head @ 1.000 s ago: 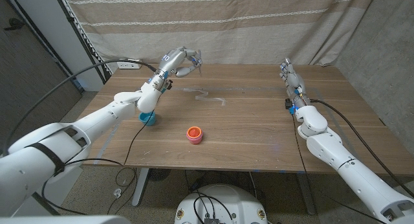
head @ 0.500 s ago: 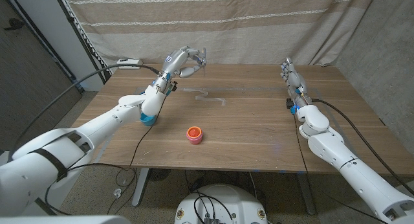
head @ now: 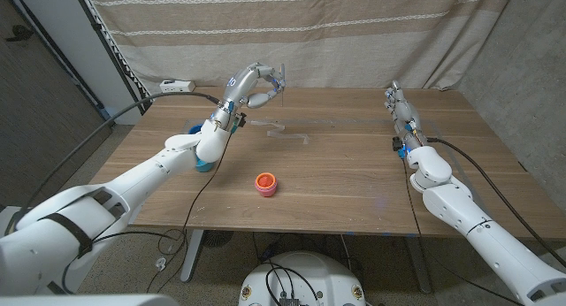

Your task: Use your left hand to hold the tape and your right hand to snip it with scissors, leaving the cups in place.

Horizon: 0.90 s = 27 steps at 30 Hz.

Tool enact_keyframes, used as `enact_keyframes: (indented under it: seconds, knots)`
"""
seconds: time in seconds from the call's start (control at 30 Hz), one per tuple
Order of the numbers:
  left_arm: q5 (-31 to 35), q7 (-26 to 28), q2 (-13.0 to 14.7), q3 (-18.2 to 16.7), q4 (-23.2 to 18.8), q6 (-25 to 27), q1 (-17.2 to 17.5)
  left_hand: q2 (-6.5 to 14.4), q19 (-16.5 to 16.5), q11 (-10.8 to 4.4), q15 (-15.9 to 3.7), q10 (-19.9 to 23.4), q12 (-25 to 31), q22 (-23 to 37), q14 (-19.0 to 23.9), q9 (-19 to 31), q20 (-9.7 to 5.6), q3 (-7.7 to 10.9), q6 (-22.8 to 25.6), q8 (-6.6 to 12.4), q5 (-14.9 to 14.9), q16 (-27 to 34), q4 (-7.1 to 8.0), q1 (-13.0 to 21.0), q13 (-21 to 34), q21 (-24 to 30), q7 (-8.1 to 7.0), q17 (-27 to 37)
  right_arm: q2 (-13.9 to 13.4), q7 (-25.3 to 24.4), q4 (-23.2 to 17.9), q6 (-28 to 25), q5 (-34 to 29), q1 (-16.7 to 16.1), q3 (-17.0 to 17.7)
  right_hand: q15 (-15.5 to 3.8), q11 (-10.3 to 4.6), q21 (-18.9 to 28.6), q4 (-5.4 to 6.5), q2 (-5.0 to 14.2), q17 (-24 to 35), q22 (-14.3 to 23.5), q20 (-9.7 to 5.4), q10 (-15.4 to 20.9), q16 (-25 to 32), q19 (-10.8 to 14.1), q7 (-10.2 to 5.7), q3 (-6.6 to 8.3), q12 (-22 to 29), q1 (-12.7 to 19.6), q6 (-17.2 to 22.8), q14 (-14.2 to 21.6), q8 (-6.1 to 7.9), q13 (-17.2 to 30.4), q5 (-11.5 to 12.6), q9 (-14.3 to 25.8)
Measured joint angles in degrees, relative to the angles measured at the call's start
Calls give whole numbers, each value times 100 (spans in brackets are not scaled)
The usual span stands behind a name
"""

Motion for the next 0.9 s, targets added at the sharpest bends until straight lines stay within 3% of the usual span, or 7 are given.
enact_keyframes:
  seconds: [0.6,0.9]
  knots:
    - [-191,90,-153,-232,-84,-354,223,-2,-43,0,-30,0,10,-1,72,32,0,-40,0,-17,-79,-129,40,2,0,170,0,-60,-40,-83,-158,8,-9,-139,44,0,0,0,0,31,0,0,0,0,0,0,0,0,0,31,-1,0,0,0,-23,-9]
    - [-263,113,-359,-462,-70,-435,409,-3,-43,-27,-30,28,12,-27,71,45,0,-40,20,6,-118,-158,40,3,0,191,19,-64,-46,-133,-183,-17,-43,-154,51,0,0,0,0,31,0,0,0,0,0,0,0,0,0,31,-1,0,0,0,-23,-13]
